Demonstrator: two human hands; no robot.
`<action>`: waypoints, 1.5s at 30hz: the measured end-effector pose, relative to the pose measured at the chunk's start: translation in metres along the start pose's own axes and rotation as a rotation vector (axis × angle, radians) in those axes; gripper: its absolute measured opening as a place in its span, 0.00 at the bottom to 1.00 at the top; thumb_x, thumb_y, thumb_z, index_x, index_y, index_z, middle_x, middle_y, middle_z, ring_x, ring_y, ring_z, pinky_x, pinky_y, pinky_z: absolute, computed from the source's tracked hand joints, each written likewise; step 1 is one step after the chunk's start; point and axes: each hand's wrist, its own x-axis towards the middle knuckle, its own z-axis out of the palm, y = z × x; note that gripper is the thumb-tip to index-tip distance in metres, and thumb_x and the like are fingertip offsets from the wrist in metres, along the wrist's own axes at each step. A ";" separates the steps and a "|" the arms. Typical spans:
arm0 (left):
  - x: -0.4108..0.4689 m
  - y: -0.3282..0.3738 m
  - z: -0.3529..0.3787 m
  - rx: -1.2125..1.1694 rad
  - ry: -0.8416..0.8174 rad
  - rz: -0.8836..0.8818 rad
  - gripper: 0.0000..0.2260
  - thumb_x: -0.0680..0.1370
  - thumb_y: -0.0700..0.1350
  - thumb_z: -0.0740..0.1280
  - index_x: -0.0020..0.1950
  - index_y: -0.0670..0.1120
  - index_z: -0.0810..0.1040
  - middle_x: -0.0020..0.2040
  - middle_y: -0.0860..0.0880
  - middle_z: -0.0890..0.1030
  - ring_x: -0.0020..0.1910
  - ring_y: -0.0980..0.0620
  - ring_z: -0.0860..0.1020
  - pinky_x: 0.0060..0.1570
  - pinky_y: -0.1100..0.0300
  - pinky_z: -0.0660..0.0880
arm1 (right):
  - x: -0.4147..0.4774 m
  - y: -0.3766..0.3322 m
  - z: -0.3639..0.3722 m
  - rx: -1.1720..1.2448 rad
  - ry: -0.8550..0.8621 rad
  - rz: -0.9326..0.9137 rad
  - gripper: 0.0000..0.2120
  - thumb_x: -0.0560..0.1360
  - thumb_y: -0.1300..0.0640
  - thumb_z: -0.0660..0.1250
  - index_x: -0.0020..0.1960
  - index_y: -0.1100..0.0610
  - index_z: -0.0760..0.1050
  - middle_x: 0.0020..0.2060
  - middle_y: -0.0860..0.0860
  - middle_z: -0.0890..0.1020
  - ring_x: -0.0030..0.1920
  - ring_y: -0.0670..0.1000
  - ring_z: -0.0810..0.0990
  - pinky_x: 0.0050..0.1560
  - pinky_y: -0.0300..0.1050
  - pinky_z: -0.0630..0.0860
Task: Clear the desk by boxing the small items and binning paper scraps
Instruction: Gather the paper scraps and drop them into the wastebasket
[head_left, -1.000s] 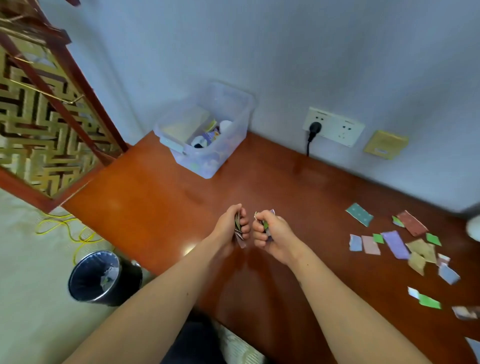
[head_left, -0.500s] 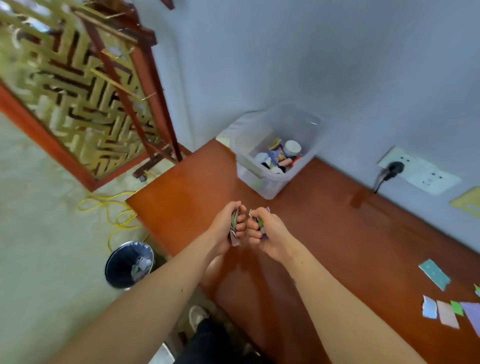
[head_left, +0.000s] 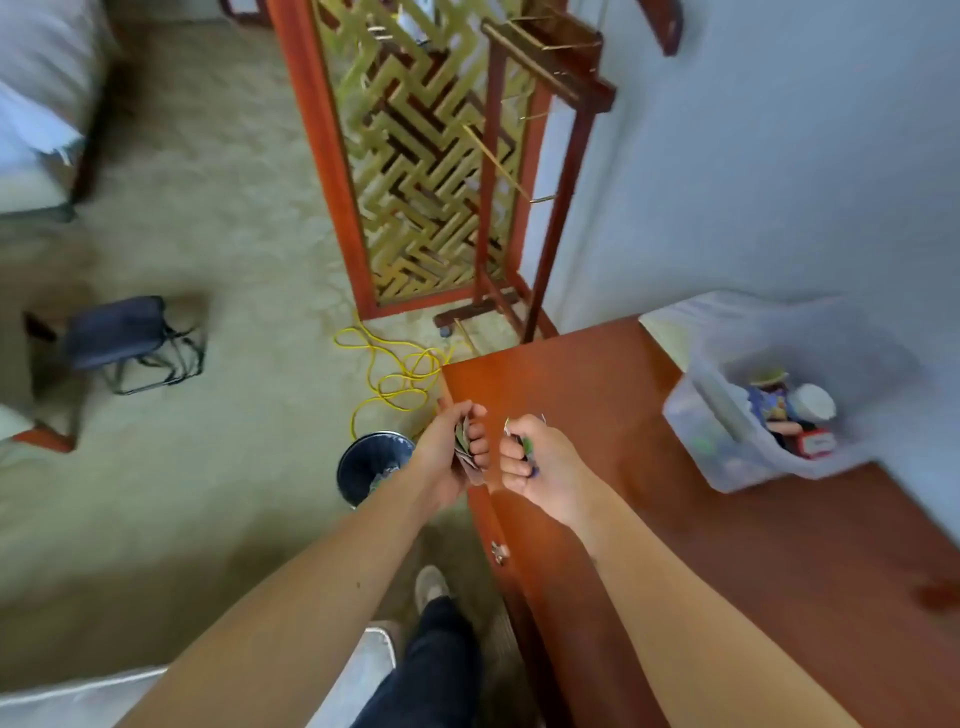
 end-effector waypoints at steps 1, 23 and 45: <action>0.007 0.013 -0.012 -0.015 -0.002 -0.014 0.15 0.81 0.48 0.58 0.34 0.47 0.70 0.28 0.52 0.62 0.23 0.55 0.62 0.23 0.64 0.62 | 0.013 -0.002 0.013 -0.008 -0.007 0.019 0.14 0.77 0.61 0.57 0.33 0.54 0.61 0.24 0.49 0.63 0.22 0.46 0.56 0.27 0.41 0.50; 0.246 0.112 -0.291 -0.354 0.441 -0.095 0.10 0.79 0.51 0.61 0.42 0.47 0.75 0.31 0.51 0.68 0.25 0.55 0.65 0.24 0.64 0.61 | 0.395 0.073 0.152 -0.260 0.069 0.543 0.14 0.78 0.62 0.54 0.35 0.54 0.60 0.26 0.49 0.62 0.23 0.46 0.56 0.27 0.40 0.51; 0.351 -0.015 -0.422 -0.359 0.641 -0.215 0.28 0.81 0.65 0.47 0.77 0.53 0.60 0.77 0.49 0.62 0.75 0.47 0.61 0.58 0.52 0.62 | 0.554 0.252 0.071 -0.489 0.280 0.631 0.25 0.79 0.42 0.57 0.73 0.51 0.65 0.71 0.49 0.67 0.73 0.54 0.64 0.71 0.55 0.60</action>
